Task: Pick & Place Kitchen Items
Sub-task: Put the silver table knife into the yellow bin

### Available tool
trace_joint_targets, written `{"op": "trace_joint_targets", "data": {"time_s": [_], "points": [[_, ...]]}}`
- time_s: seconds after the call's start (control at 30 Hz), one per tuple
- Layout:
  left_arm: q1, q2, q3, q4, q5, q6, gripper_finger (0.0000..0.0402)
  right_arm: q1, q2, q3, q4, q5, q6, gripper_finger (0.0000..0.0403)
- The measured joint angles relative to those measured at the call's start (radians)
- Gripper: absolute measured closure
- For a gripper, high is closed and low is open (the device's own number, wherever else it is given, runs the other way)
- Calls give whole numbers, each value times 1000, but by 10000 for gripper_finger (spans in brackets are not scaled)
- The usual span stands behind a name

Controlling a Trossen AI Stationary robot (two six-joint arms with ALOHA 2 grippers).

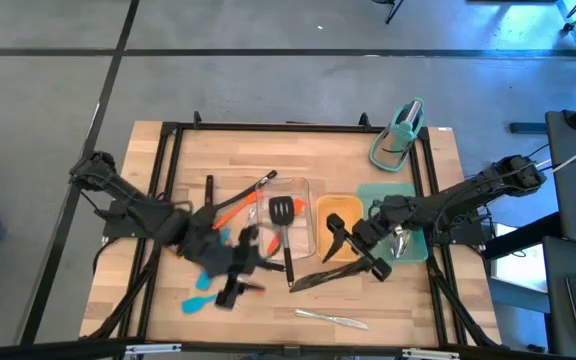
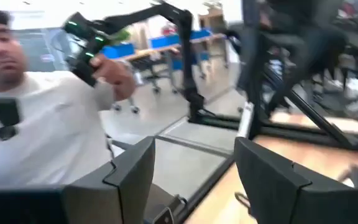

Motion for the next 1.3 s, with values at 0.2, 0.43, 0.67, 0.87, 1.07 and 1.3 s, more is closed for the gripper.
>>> {"op": "trace_joint_targets", "data": {"time_s": [0.2, 0.43, 0.67, 0.87, 1.07, 1.3], "points": [[-164, 76, -1, 38, -302, -8, 192, 124, 0, 0, -111, 228, 44, 181], [-200, 270, -1, 150, -398, -33, 192, 298, 0, 0, -240, 543, 142, 181], [-136, 435, -2, 456, -232, 66, 192, 467, 42, 0, -242, 819, 224, 181], [-114, 490, -1, 606, -228, 124, 192, 559, 164, 0, -193, 1029, 293, 180], [-186, 539, -1, 612, -459, 39, 192, 591, 288, 0, -73, 1053, 308, 180], [-202, 615, -2, 645, -503, -116, 192, 594, 396, 0, 60, 891, 325, 180]]}}
